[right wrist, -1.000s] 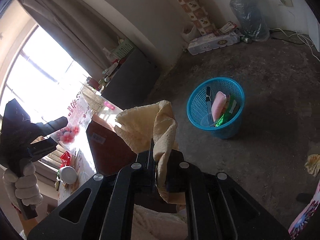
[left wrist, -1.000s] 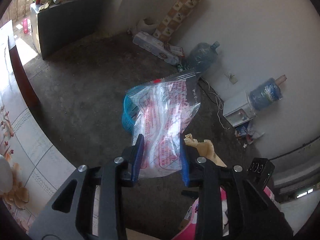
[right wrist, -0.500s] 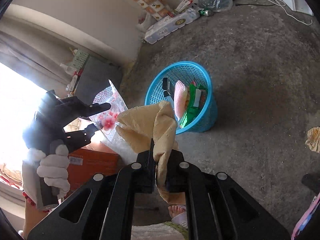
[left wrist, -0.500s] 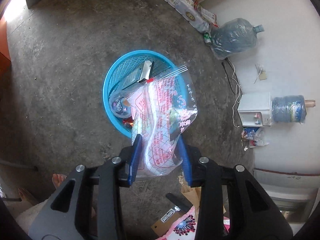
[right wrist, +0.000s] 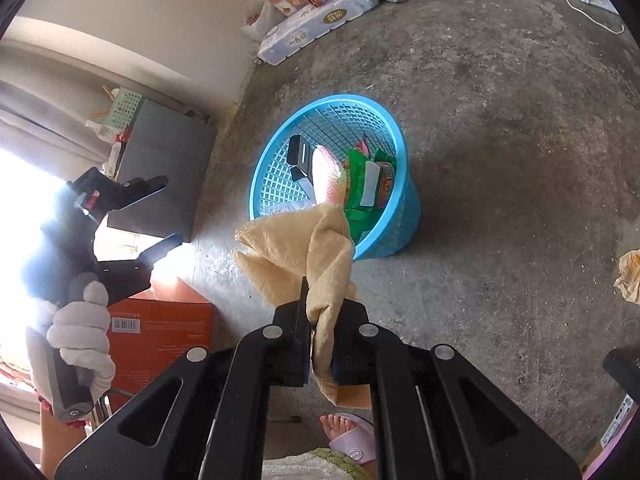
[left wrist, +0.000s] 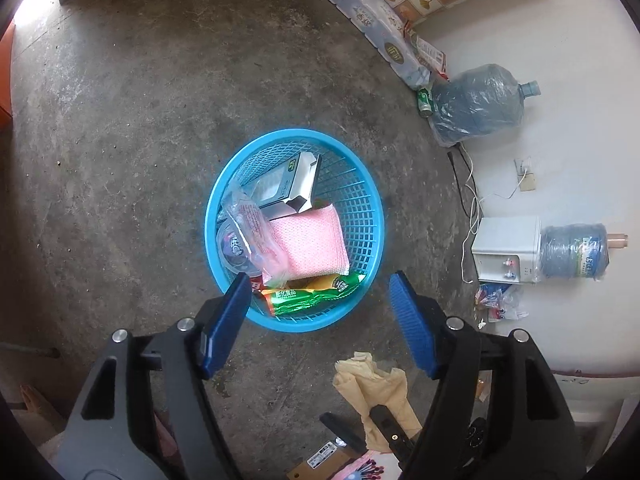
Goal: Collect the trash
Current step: 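Carry the bag and cloth to the wastebasket and open both grippers, then move both grippers back to the table toward the white AD bottle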
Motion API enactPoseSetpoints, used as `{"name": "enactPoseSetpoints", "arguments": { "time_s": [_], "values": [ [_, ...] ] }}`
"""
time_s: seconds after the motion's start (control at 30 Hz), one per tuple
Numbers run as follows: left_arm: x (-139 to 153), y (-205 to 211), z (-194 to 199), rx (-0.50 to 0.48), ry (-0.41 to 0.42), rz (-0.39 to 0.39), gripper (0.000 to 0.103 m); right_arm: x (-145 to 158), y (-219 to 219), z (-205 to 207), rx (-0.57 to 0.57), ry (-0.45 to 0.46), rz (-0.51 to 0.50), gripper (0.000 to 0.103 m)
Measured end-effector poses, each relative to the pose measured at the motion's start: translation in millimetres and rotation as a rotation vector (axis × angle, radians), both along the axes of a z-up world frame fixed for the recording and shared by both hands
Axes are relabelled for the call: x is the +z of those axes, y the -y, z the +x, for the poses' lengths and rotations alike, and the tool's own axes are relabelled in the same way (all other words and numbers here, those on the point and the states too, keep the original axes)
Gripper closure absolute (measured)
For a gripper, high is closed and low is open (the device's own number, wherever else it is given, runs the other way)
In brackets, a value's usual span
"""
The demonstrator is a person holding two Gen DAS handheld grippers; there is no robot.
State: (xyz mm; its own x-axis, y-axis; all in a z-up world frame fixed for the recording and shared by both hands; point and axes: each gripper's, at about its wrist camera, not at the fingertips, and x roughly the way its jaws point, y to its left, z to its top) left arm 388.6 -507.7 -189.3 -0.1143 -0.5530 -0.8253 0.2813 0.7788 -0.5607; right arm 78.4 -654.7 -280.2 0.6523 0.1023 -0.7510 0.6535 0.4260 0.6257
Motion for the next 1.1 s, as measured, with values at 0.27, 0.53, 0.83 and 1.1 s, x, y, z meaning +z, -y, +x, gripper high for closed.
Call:
{"name": "enactPoseSetpoints", "arguments": {
  "time_s": [0.27,0.53,0.83,1.1],
  "values": [
    [115.1,-55.3,-17.2,-0.035,0.177,-0.085,0.034,2.1,8.7,122.9,0.111,-0.003,-0.050,0.081],
    [194.2,-143.8,-58.9,-0.072,0.320,-0.093,0.031,-24.0,12.2,149.6,0.084,-0.127,-0.016,0.047],
    [232.4,-267.1,-114.5,-0.034,0.441,-0.106,0.030,54.2,-3.2,66.6,0.045,-0.041,-0.123,0.047],
    [244.8,-418.7,-165.8,0.231,0.532,-0.131,0.027,184.4,-85.5,56.9,0.257,0.176,-0.295,0.047]
  ]
}}
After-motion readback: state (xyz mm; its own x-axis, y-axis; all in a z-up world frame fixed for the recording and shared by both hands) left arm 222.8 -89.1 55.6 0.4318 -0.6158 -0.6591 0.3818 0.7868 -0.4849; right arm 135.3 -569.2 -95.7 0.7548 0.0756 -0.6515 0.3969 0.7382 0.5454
